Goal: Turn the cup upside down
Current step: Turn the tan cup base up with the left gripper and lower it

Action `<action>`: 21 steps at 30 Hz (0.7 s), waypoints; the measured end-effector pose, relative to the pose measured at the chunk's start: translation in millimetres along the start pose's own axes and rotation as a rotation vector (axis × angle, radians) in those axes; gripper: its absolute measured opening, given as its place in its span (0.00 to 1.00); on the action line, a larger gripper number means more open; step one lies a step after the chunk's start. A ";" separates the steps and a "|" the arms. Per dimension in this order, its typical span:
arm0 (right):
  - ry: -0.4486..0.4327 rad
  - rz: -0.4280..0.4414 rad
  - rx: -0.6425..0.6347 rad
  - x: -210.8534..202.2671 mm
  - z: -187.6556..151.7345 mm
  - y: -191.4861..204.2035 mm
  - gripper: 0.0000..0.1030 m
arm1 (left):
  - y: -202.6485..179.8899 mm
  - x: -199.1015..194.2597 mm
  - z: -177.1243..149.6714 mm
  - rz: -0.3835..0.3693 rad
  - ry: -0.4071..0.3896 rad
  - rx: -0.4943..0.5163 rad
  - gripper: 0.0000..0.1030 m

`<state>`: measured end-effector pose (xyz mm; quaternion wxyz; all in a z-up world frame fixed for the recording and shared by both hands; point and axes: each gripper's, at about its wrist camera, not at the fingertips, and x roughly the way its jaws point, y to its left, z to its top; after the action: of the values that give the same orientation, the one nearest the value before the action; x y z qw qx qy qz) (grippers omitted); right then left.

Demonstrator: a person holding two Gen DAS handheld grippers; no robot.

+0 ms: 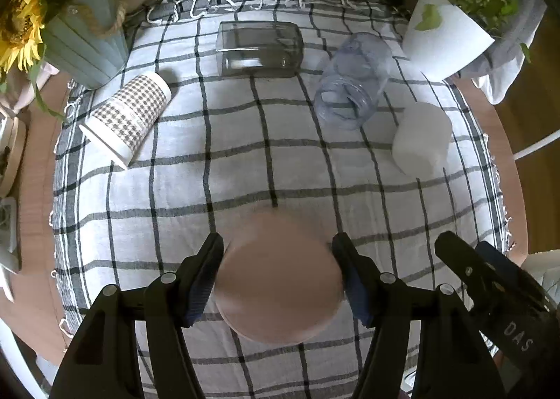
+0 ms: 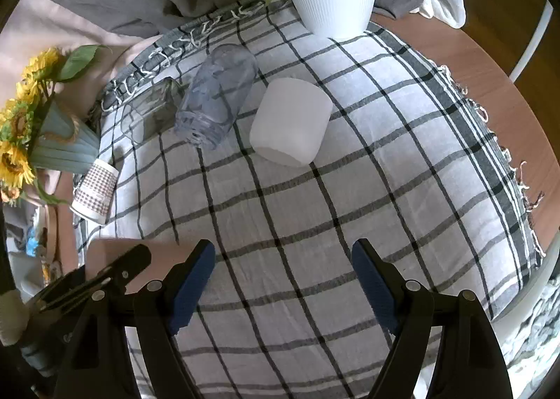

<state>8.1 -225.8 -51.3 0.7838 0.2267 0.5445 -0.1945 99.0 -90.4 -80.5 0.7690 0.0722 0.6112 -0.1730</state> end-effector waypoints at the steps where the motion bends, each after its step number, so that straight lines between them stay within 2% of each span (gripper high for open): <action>1: -0.001 -0.005 -0.004 -0.1 0.0 0.2 0.78 | -2.7 1.7 -1.9 0.000 -0.001 0.007 0.62; 18: -0.017 -0.033 0.015 -0.9 2.0 -6.1 0.78 | -7.7 14.1 8.8 0.006 -0.004 0.031 0.62; 21: -0.019 -0.034 0.008 -1.5 1.9 -5.9 0.78 | -7.6 12.4 9.5 0.010 -0.007 0.027 0.67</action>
<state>5.8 -231.6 -50.2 0.7845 0.2188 0.5401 -0.2121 107.4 -102.7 -89.4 0.7709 0.0849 0.6057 -0.1778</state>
